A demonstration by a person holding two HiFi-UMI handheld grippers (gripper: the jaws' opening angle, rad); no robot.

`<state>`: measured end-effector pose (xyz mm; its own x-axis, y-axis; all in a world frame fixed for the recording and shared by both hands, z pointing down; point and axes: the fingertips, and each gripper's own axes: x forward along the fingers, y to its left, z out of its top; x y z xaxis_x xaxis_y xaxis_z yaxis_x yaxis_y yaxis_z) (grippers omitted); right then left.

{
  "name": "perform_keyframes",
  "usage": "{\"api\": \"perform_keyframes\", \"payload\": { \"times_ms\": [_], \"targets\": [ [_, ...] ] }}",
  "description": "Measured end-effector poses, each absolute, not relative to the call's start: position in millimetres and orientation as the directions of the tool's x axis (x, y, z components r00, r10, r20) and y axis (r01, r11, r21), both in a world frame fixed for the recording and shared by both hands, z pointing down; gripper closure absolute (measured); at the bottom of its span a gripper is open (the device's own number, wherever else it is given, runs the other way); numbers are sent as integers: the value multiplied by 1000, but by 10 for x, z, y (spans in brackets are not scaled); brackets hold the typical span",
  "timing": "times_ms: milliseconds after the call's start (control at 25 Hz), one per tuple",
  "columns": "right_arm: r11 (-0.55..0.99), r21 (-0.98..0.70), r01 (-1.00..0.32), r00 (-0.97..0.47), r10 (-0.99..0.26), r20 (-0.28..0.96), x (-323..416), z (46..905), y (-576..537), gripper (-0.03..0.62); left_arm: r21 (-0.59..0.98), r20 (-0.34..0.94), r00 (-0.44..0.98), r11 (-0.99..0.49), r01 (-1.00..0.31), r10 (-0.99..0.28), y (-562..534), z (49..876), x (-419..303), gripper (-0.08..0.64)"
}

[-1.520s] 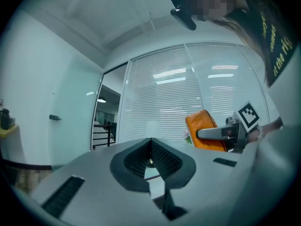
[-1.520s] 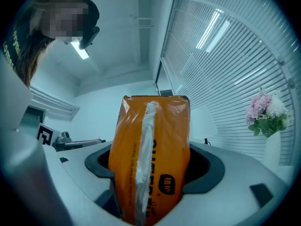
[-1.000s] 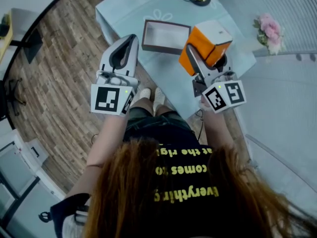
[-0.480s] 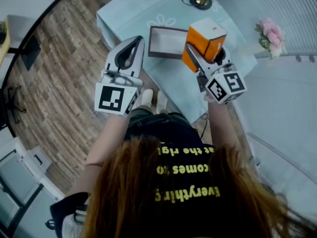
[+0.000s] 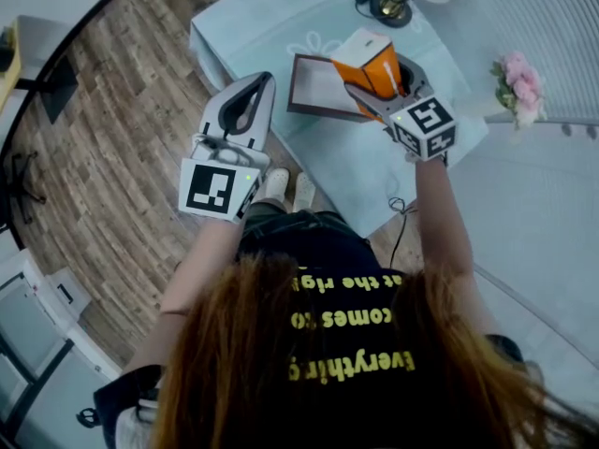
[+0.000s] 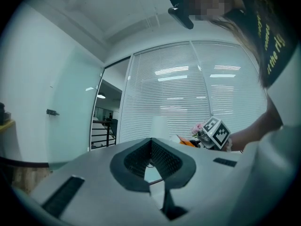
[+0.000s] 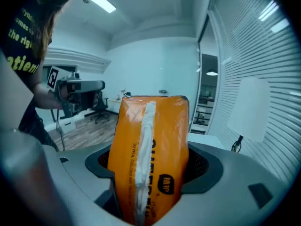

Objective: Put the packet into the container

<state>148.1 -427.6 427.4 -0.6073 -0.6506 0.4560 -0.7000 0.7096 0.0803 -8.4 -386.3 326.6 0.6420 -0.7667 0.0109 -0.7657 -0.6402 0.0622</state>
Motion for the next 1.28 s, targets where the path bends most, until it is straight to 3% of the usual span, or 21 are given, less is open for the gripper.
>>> {"api": "perform_keyframes", "payload": {
  "times_ms": [200,600,960,1280],
  "targets": [
    [837,167,-520,-617,-504,604,1267,4538,-4326,215,58,16,618,-616,-786,-786,-3895,3265,-204,560],
    [945,173,-277,-609,-312,729,972,4839,-4284,215,55,68,567,-564,-824,-821,-3832,3350,-419,560],
    [973,104,-207,-524,-200,828,929,5310,-4235,215,57,56,538,-536,-842,-841,-3760,3354,-537,560],
    [972,2,-236,-513,-126,849,968,5599,-4257,215,65,56,536,-533,-844,-842,-3722,3374,-521,560]
  ]
}}
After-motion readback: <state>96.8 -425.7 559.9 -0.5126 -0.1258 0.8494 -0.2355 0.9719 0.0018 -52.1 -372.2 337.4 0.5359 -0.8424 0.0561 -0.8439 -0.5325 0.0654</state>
